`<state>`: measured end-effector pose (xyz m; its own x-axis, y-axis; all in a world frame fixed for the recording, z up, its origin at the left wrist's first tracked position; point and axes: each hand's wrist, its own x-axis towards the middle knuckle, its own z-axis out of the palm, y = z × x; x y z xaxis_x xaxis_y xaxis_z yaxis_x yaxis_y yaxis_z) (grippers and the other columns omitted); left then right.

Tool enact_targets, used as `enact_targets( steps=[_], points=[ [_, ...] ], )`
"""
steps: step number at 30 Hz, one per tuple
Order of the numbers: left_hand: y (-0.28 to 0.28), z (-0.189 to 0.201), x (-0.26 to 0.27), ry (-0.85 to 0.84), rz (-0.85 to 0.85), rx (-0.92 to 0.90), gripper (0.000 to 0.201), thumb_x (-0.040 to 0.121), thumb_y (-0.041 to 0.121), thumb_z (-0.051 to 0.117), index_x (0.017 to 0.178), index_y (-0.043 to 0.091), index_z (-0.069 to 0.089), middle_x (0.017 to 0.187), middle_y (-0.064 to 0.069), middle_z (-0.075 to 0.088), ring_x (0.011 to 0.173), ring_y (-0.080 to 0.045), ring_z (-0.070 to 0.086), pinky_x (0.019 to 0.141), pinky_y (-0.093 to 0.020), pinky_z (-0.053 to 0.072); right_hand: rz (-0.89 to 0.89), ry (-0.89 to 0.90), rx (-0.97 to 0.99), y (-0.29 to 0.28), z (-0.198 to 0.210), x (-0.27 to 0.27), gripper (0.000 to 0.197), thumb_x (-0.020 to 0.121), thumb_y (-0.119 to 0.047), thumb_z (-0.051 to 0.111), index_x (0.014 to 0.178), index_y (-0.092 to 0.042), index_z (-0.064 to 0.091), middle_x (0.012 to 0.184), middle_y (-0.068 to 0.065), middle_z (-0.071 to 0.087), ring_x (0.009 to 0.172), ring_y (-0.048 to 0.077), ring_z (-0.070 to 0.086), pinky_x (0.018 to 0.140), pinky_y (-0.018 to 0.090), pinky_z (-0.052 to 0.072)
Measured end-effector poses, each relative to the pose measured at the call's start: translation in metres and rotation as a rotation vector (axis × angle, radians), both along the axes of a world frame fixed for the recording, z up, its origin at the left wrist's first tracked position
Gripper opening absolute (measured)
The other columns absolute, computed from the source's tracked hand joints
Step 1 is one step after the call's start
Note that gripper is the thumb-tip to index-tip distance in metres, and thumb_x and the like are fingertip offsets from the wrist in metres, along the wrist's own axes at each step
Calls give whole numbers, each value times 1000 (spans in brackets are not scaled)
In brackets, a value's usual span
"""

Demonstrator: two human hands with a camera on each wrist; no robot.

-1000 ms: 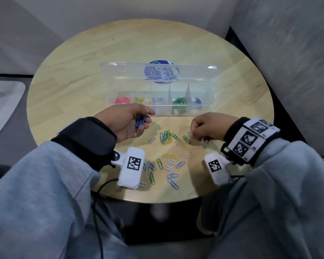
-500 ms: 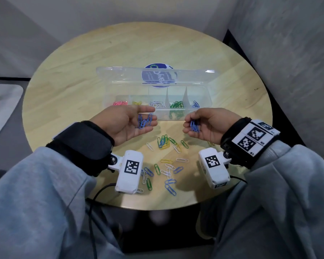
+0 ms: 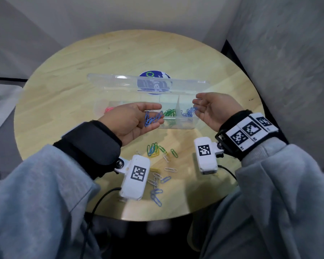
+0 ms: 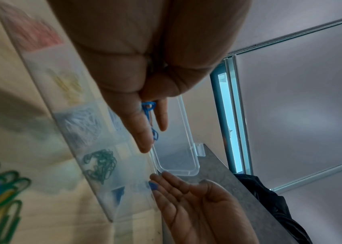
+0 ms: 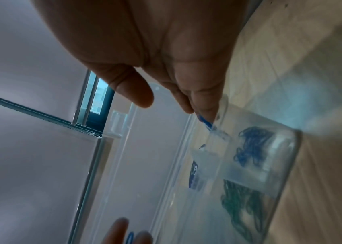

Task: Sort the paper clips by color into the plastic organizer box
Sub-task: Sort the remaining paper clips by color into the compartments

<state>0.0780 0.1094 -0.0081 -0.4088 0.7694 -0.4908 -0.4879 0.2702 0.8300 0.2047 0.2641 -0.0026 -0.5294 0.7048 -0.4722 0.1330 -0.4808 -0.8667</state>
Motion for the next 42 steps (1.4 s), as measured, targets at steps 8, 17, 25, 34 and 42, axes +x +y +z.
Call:
enact_targets(
  steps=[8,17,25,34,42],
  points=[
    [58,8,18,97,9,-9,56,80,-23,16,96,10,59,94,-11,59,87,-17,62,80,-21,53,367,-399,373,22,15,42,28,89,4,36,84,-11,58,87,10,61,76,20,59,72,31,53],
    [106,1,40,641,-224,-214,51,87,-8,35,123,22,57,125,-15,56,112,-26,58,99,-36,48,839,-987,672,11,-22,60,22,79,-17,60,101,-21,57,100,-1,58,93,19,57,76,27,46],
    [84,8,36,778,-244,-188,46,86,-5,38,116,24,59,124,-3,58,116,-16,54,102,-35,46,884,-1015,804,1,-38,57,48,77,-34,65,119,-20,46,121,1,48,106,23,55,92,35,48],
    [19,7,42,1262,-812,-664,29,84,16,55,109,28,60,90,7,56,83,-14,50,67,-23,37,997,-1048,919,-1,-39,50,28,83,-7,56,110,-9,58,111,8,62,99,26,60,78,30,49],
    [15,-13,50,1351,-865,-704,23,81,18,61,103,26,59,89,5,50,83,-17,48,63,-24,35,953,-957,907,-3,-42,53,24,79,-21,65,96,-21,48,97,-1,48,85,21,52,72,29,44]
  ],
)
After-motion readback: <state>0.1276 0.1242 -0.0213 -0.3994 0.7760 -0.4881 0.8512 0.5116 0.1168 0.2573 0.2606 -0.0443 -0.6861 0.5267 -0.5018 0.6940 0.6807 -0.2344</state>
